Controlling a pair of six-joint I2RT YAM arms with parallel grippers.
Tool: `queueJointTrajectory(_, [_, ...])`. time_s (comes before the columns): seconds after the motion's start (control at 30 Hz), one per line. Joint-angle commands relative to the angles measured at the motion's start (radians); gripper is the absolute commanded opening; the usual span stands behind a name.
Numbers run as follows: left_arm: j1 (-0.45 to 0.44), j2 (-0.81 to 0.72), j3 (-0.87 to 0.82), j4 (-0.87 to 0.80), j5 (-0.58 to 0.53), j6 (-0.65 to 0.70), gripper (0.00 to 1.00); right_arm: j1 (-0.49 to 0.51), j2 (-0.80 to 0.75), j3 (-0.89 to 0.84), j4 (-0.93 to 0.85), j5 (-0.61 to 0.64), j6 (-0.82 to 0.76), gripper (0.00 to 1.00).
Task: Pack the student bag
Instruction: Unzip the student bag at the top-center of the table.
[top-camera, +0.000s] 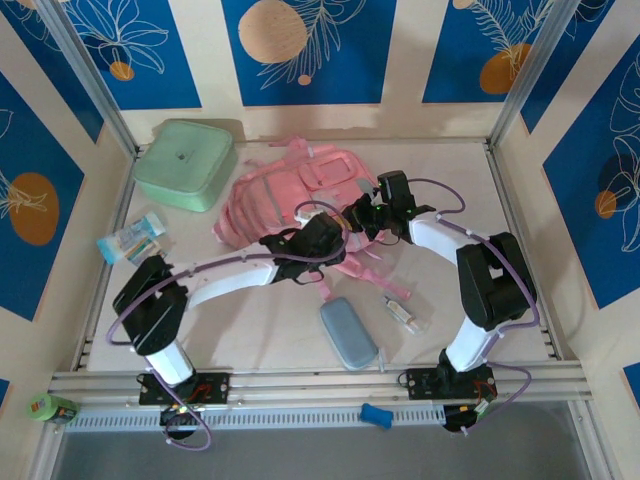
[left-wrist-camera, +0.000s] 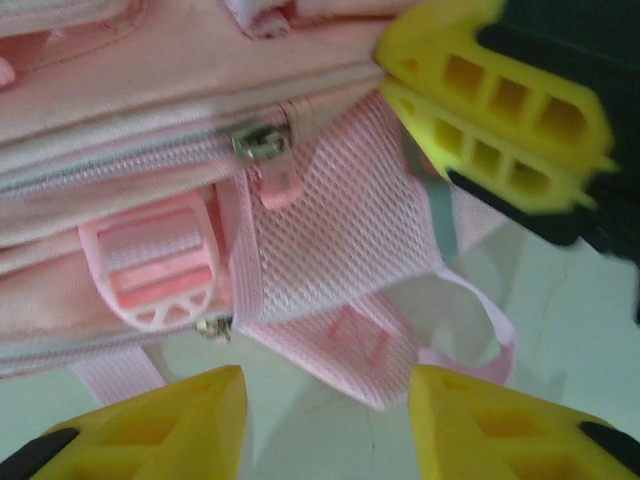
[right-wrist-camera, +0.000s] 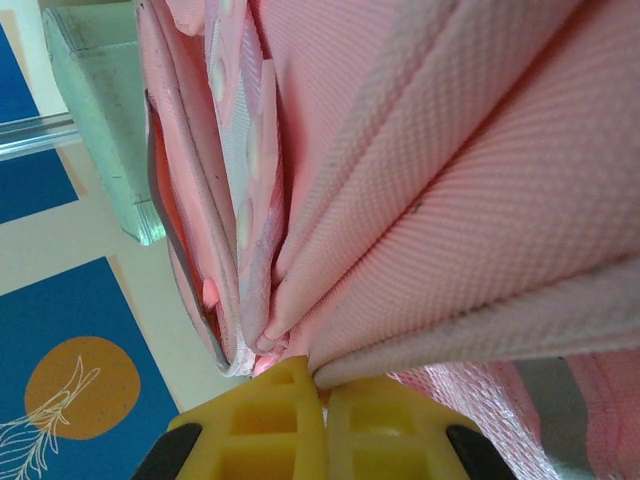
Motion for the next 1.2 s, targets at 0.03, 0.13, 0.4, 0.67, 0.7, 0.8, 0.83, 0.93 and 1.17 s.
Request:
queueJointTrajectory(0.03, [0.004, 0.067, 0.053, 0.049, -0.089, -0.05, 0.44, 0.017, -0.061, 0.002, 0.014, -0.055, 0.032, 0.0])
queueJointTrajectory(0.13, [0.024, 0.106, 0.07, 0.09, -0.075, -0.035, 0.43, 0.019, -0.072, 0.0, 0.007, -0.042, 0.031, 0.0])
queueJointTrajectory(0.4, [0.065, 0.19, 0.173, 0.01, -0.105, -0.051, 0.37, 0.023, -0.068, 0.001, -0.012, -0.051, 0.022, 0.0])
queueJointTrajectory(0.67, [0.079, 0.247, 0.283, -0.133, -0.198, -0.132, 0.29, 0.03, -0.048, -0.016, 0.045, -0.097, 0.063, 0.0])
queueJointTrajectory(0.7, [0.078, 0.251, 0.29, -0.148, -0.217, -0.137, 0.28, 0.031, -0.051, -0.016, 0.046, -0.096, 0.061, 0.0])
queueJointTrajectory(0.8, [0.081, 0.249, 0.29, -0.154, -0.24, -0.149, 0.25, 0.033, -0.059, -0.016, 0.033, -0.09, 0.05, 0.0])
queueJointTrajectory(0.83, [0.082, 0.25, 0.294, -0.155, -0.244, -0.14, 0.23, 0.031, -0.061, -0.015, 0.03, -0.091, 0.05, 0.0])
queueJointTrajectory(0.93, [0.083, 0.258, 0.325, -0.2, -0.262, -0.123, 0.18, 0.028, -0.065, -0.013, 0.029, -0.092, 0.043, 0.0])
queueJointTrajectory(1.17, [0.081, 0.195, 0.257, -0.158, -0.227, -0.08, 0.11, 0.023, -0.066, -0.008, 0.022, -0.097, 0.032, 0.0])
